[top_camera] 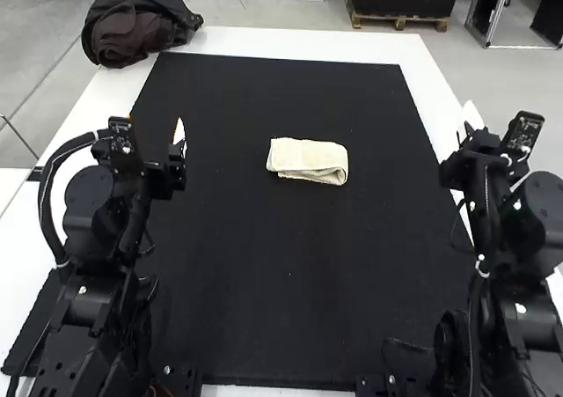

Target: Fold the towel.

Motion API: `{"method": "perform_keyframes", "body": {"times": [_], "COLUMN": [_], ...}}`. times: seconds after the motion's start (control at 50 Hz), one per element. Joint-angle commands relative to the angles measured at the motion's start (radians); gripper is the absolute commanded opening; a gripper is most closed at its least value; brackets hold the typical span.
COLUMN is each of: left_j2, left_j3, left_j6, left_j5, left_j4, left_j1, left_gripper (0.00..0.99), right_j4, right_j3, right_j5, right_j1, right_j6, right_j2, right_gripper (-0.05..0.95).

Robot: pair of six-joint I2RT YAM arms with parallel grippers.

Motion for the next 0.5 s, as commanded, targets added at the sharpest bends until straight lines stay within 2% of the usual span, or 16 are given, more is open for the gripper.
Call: {"method": "perform_keyframes", "body": {"times": [0.0,0.18,0.3,0.42,0.48], "left_j2": [-0.017,-0.017,-0.017,-0.017,-0.017], "left_j3": [-0.022,-0.025,-0.027,-0.028,-0.027], "left_j6": [0.048,0.074,0.074,0.074,0.074], "left_j5": [-0.032,-0.032,-0.032,-0.032,-0.031], "left_j4": [0.024,-0.006,-0.072,-0.120,-0.148], "left_j1": [-0.004,-0.001,-0.004,-0.002,-0.002], "left_gripper": [0.969,0.969,0.969,0.969,0.969], "right_j4": [0.010,0.027,0.052,0.070,-0.037], "right_j3": [0.011,-0.022,-0.087,-0.176,-0.174], "right_j5": [-0.032,-0.046,-0.043,-0.034,-0.020], "right_j1": [-0.017,-0.020,-0.022,-0.022,-0.023], "right_j6": [-0.028,-0.040,-0.091,-0.094,-0.103], "right_j2": [-0.007,-0.007,-0.007,-0.007,-0.006], "right_gripper": [-0.01,-0.01,-0.01,-0.01,-0.01]}}
